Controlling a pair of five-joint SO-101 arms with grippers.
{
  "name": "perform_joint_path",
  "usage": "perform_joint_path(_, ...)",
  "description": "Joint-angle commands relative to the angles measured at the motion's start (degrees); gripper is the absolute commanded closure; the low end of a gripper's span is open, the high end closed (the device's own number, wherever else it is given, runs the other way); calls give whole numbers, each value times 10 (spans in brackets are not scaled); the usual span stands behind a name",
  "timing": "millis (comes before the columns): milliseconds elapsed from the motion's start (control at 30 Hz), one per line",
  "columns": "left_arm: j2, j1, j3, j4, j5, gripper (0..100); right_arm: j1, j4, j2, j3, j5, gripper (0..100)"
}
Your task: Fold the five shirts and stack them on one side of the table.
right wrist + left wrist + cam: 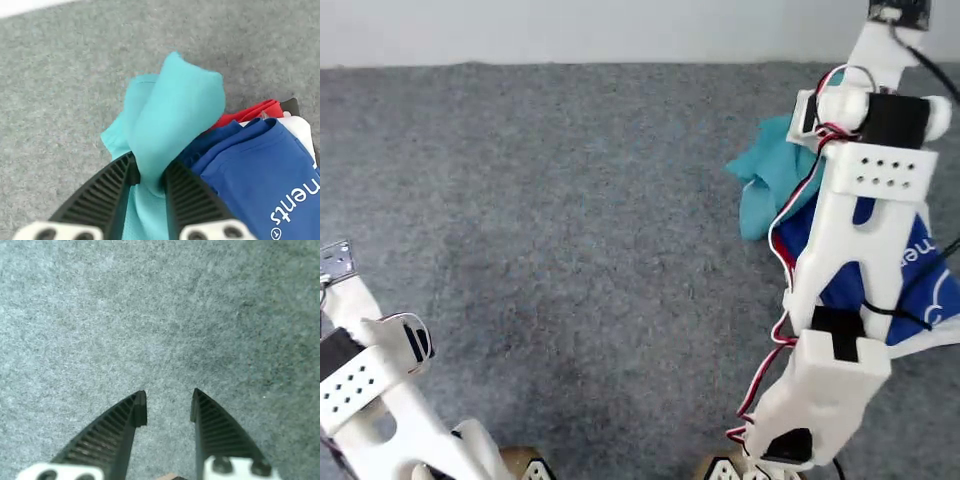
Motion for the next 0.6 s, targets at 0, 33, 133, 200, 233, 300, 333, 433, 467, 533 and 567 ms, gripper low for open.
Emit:
perform_joint_path(0,-6,4,1,-8,-1,841,9,21,-50,-6,-5,990)
perform_joint_path(33,-6,4,1,-8,-1,841,18,21,-54,-7,-5,990)
perform_joint_path(133,-6,4,1,-8,-1,841,52,21,-71,-5,-4,990)
perform_joint_path(200,-6,4,1,-8,-1,841,83,22,-83,-4,-4,990)
perform_joint_path(233,-6,4,1,-8,-1,841,100,22,-88,-4,-4,990)
perform_joint_path(300,-6,4,1,-8,-1,841,134,23,-98,-3,-4,990)
perform_joint_path(333,-6,4,1,-8,-1,841,148,23,-102,7,-4,990)
perform_joint_path(433,-6,4,1,-8,-1,841,167,23,-120,72,-3,990)
perform_joint_path(467,-6,4,1,-8,-1,841,171,23,-128,102,-3,990)
perform_joint_path(533,-6,4,1,-8,-1,841,188,22,-142,157,-3,990)
perform_joint_path(567,-6,4,1,-8,-1,841,197,22,-146,179,-1,990)
